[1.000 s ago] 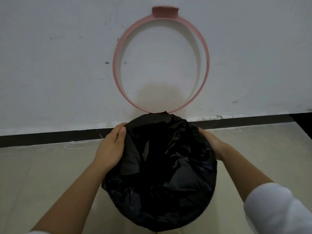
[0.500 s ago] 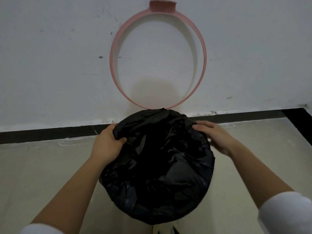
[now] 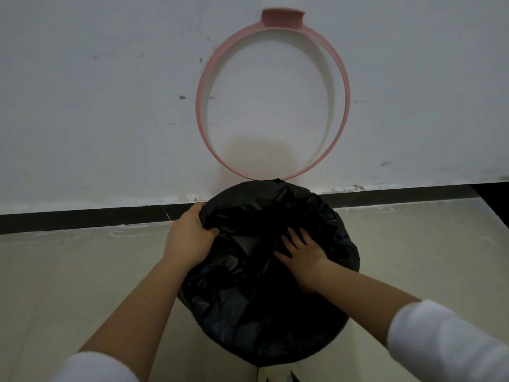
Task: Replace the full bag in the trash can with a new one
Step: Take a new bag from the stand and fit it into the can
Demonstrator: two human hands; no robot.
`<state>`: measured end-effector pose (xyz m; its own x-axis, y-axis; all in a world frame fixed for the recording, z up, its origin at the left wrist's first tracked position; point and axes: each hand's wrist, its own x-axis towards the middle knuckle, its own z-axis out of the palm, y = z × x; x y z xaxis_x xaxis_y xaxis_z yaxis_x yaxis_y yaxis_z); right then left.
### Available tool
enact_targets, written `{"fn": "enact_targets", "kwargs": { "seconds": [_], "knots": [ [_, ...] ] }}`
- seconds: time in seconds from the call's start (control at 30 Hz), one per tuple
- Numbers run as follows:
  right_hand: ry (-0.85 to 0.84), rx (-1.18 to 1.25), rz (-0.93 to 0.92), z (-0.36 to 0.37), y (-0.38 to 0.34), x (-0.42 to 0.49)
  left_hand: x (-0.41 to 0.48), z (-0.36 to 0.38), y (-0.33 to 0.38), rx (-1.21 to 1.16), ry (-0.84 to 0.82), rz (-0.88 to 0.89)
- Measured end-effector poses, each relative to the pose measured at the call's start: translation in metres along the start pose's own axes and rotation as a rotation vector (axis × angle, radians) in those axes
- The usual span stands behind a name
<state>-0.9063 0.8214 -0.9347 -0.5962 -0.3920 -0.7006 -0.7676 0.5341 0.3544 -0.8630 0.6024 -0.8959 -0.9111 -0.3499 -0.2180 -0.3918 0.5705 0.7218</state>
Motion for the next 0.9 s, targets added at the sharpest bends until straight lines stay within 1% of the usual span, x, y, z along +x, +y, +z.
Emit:
{"fn": "enact_targets", "kwargs": {
  "seconds": [0.07, 0.1, 0.13, 0.17, 0.2, 0.27, 0.3, 0.33, 0.37, 0.4, 0.43, 0.47, 0.5, 0.53, 0.6, 0.7, 0.8, 0.83, 0.9],
  "knots": [
    [-0.039, -0.070, -0.012, 0.002, -0.002, 0.003, 0.000, 0.000, -0.001, 0.032, 0.000, 0.007],
    [-0.059, -0.041, -0.035, -0.001, -0.001, 0.002, 0.000, 0.000, -0.002, 0.054, 0.009, 0.011],
    [-0.068, 0.067, -0.062, -0.009, 0.001, -0.002, 0.000, 0.001, -0.002, 0.079, 0.022, 0.015],
    [-0.026, 0.255, -0.087, -0.020, 0.005, -0.008, 0.001, 0.002, -0.002, 0.100, 0.032, 0.019],
    [0.059, 0.457, -0.104, -0.032, 0.009, -0.014, 0.001, 0.002, -0.003, 0.114, 0.039, 0.020],
    [0.288, 0.833, -0.153, -0.052, 0.010, -0.023, 0.002, 0.003, -0.002, 0.117, 0.047, 0.022],
    [0.351, 0.984, -0.202, -0.057, 0.003, -0.025, 0.002, 0.003, -0.002, 0.109, 0.048, 0.023],
    [0.365, 1.044, -0.275, -0.059, -0.009, -0.026, 0.002, 0.003, -0.002, 0.099, 0.048, 0.022],
    [0.321, 1.017, -0.345, -0.057, -0.024, -0.022, 0.002, 0.003, -0.002, 0.086, 0.045, 0.019],
    [0.215, 0.931, -0.380, -0.050, -0.041, -0.016, 0.001, 0.002, -0.001, 0.071, 0.040, 0.017],
    [0.089, 0.817, -0.370, -0.043, -0.054, -0.009, 0.000, 0.002, -0.002, 0.055, 0.035, 0.015],
    [0.001, 0.728, -0.337, -0.038, -0.060, -0.002, -0.001, 0.002, -0.002, 0.042, 0.032, 0.016],
    [-0.002, 0.715, -0.316, -0.036, -0.058, 0.003, -0.002, 0.002, -0.002, 0.031, 0.032, 0.019],
    [0.059, 0.774, -0.310, -0.039, -0.048, 0.007, -0.003, 0.003, -0.002, 0.022, 0.035, 0.025],
    [0.224, 0.978, -0.290, -0.057, -0.017, -0.002, -0.002, 0.003, -0.001, 0.007, 0.045, 0.029],
    [0.513, 1.186, -0.192, -0.083, 0.038, -0.031, -0.001, 0.004, -0.003, -0.023, 0.063, 0.004],
    [0.878, 1.366, 0.012, -0.119, 0.095, -0.063, -0.001, 0.005, -0.003, -0.051, 0.089, -0.007],
    [1.032, 1.380, 0.106, -0.132, 0.111, -0.069, -0.001, 0.006, -0.003, -0.048, 0.096, -0.004],
    [1.312, 1.324, 0.328, -0.153, 0.135, -0.072, 0.000, 0.006, -0.003, -0.030, 0.101, 0.007]
  ]
}}
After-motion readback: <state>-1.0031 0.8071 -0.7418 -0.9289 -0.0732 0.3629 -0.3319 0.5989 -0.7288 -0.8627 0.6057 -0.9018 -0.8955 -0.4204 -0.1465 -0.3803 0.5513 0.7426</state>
